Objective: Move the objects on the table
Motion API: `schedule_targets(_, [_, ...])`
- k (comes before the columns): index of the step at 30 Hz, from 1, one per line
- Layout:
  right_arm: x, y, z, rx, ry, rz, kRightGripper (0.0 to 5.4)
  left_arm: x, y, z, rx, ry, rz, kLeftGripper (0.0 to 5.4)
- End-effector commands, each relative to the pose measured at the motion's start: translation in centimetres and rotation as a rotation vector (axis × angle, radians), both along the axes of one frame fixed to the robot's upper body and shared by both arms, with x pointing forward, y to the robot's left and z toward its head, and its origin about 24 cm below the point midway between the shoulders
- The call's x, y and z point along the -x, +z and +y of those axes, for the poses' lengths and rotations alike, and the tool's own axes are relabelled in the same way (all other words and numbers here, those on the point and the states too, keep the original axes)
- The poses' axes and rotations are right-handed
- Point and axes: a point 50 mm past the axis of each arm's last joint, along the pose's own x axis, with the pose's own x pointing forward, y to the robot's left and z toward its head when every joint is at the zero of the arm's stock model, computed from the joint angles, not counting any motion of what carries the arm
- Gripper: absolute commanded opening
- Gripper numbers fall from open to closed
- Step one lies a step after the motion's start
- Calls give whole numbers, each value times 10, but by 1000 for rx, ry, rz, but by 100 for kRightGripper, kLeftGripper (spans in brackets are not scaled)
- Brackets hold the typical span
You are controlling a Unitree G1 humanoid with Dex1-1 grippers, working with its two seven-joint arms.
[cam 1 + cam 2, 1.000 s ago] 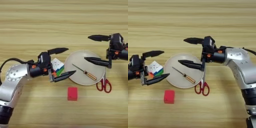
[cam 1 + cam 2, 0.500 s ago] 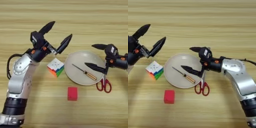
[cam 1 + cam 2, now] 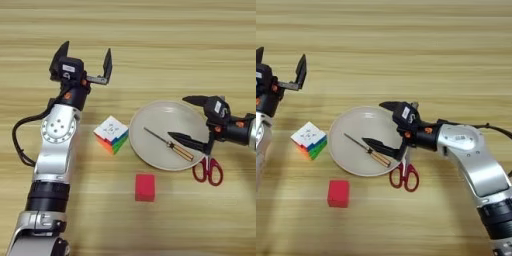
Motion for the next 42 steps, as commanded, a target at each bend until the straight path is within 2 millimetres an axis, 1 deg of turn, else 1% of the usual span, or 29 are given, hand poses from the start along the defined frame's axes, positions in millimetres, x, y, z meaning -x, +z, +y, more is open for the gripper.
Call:
schedule_targets(1, [0,-6,-2,24,-4,38,540,-5,2,0,-2,47,-29,537])
schedule_targets(8, [-2,-15,-3,46,3,99,540,-9,-7,6,21,95,-11,537])
schedule_targets(11, [-2,-19,-3,61,11,119,517,-10,-9,6,22,97,-6,540])
schedule_targets(13, [-2,-21,-4,71,15,131,488,-11,-10,6,19,97,-7,540])
schedule_targets(18, [-3,-28,-5,114,29,159,435,-13,-13,3,15,84,5,540])
schedule_targets(21, [-5,-31,-4,128,28,173,406,-14,-14,2,15,79,4,540])
schedule_targets(27, [-9,-37,-1,157,31,205,325,-15,-14,0,9,62,5,540])
schedule_targets(30, [-9,-39,0,175,41,218,297,-15,-14,0,8,59,5,540])
schedule_targets(31, [-9,-39,1,183,44,220,277,-15,-14,-1,7,58,5,540])
schedule_targets(35, [-9,-41,3,212,53,227,248,-15,-13,-2,6,52,1,540])
schedule_targets(40, [-8,-44,5,250,77,247,189,-15,-12,-4,7,43,-3,540])
schedule_targets(42, [-6,-46,5,276,82,254,174,-15,-11,-5,8,39,-4,540])
